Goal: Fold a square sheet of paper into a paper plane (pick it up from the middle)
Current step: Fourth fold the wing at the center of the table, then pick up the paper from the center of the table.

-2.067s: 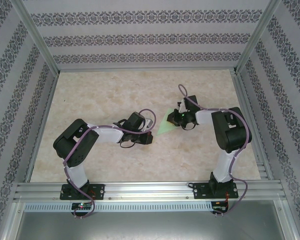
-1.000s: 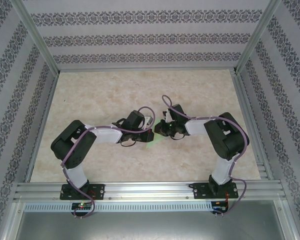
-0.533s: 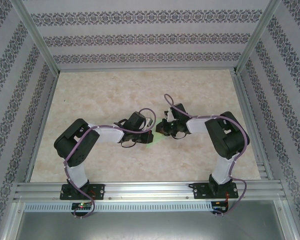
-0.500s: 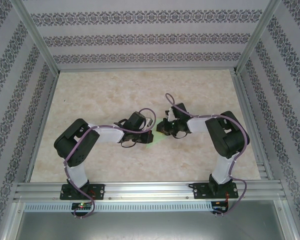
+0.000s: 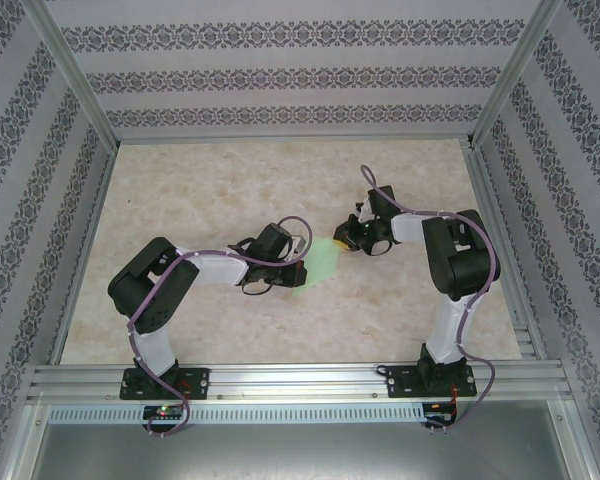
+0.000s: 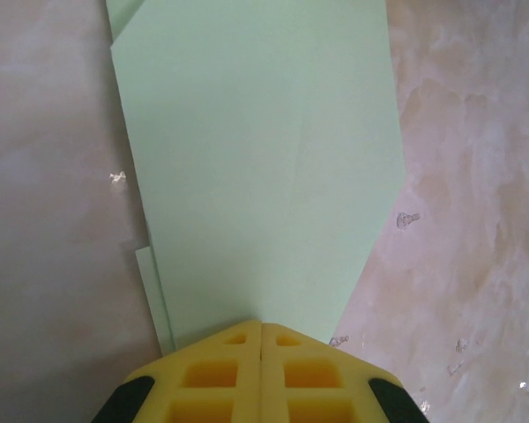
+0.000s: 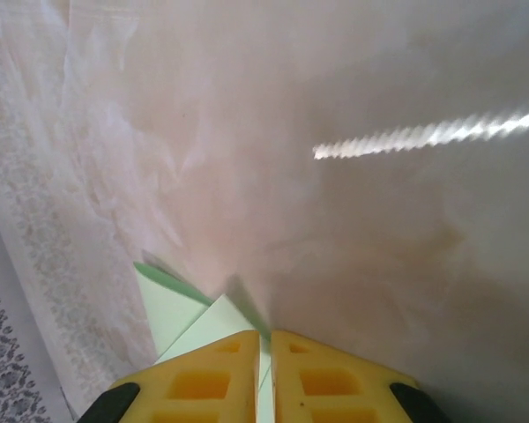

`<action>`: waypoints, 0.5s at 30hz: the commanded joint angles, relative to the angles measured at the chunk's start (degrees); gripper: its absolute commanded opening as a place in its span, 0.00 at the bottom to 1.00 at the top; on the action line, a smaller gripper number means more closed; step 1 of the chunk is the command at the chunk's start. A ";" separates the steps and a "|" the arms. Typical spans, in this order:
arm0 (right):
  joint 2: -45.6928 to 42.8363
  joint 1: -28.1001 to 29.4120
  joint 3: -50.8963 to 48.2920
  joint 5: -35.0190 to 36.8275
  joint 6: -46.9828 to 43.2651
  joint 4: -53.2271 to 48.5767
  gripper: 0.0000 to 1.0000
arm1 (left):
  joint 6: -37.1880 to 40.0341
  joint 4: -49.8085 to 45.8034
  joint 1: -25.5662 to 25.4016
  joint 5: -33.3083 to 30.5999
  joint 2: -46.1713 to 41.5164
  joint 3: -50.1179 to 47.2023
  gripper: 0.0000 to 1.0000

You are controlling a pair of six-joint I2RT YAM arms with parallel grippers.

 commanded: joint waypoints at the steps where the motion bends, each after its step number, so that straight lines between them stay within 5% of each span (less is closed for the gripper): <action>1: -0.01 -1.95 2.19 7.60 -2.33 -0.34 0.14 | 1.31 -12.52 -1.04 -2.35 2.41 -1.72 0.00; 5: -5.03 -1.79 0.49 6.79 -1.92 -0.20 0.17 | 1.35 -12.26 -1.07 -1.99 1.34 -0.29 0.00; 15: -20.33 5.59 -11.66 13.17 4.17 -0.31 0.45 | -4.15 -7.62 -0.87 -6.21 -7.48 3.19 0.32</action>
